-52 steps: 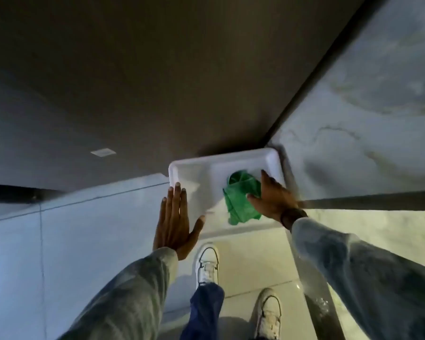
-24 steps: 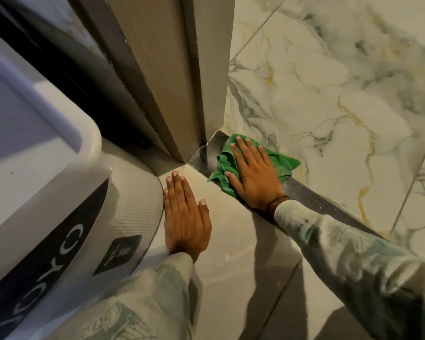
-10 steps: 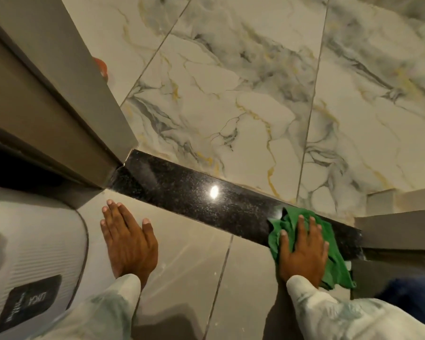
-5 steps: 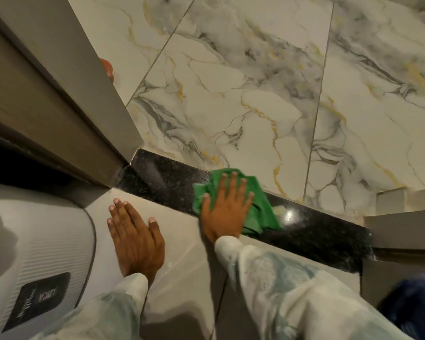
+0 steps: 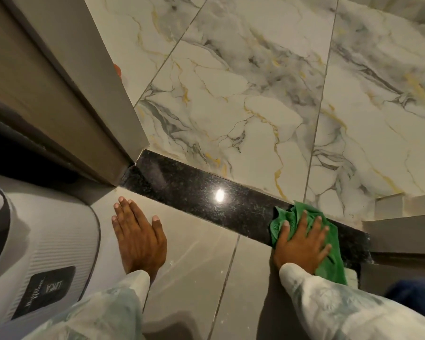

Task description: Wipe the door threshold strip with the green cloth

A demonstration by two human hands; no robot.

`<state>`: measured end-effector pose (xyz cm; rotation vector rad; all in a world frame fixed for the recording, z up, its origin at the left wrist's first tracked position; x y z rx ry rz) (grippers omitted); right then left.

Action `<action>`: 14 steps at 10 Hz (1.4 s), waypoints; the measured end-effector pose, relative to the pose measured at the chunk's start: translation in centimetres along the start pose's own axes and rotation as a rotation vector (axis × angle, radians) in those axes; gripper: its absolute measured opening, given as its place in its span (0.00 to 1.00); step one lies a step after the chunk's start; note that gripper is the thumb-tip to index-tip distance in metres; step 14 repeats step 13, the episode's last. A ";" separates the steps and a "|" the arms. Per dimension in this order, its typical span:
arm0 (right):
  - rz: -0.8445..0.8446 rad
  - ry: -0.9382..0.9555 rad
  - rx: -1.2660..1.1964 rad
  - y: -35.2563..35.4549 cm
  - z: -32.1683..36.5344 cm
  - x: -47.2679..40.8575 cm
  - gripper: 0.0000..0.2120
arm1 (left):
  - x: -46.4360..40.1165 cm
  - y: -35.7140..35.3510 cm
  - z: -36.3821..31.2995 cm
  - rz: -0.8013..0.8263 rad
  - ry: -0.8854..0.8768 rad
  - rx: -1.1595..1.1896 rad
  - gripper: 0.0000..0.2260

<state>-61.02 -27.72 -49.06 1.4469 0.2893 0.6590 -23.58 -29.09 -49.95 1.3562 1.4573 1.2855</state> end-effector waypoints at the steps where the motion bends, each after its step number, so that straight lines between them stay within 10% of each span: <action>1: -0.006 -0.119 -0.125 0.0 3.1 2.6 0.25 | -0.1 -0.4 0.3 -0.006 -0.004 -0.008 0.34; 4: 0.452 0.408 -0.090 3.4 13.3 7.7 0.18 | 2.4 5.7 -2.0 0.111 -0.080 0.026 0.34; 6: 0.617 0.527 -0.258 17.8 19.7 17.8 0.13 | 9.0 23.0 -4.4 0.167 -0.243 -0.130 0.31; 8: 0.760 0.683 -0.269 28.9 29.1 31.6 0.12 | 13.4 37.9 1.9 0.104 -0.012 -0.080 0.29; 11: 0.720 1.142 0.000 24.2 40.7 51.1 0.23 | 15.5 42.2 19.0 -0.013 0.298 0.177 0.33; 14: 0.809 1.207 0.665 18.1 40.3 53.5 0.41 | 17.0 43.5 23.6 0.030 0.268 0.092 0.33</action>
Point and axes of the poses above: each hand's wrist, its own x-axis away from the middle knuckle, its own y-axis out of the back of the hand, z = x × y, the point moved 6 cm from there along -x, towards the middle knuckle, and after that the axes turned 14 degrees about -y, right-handed, at the moved point
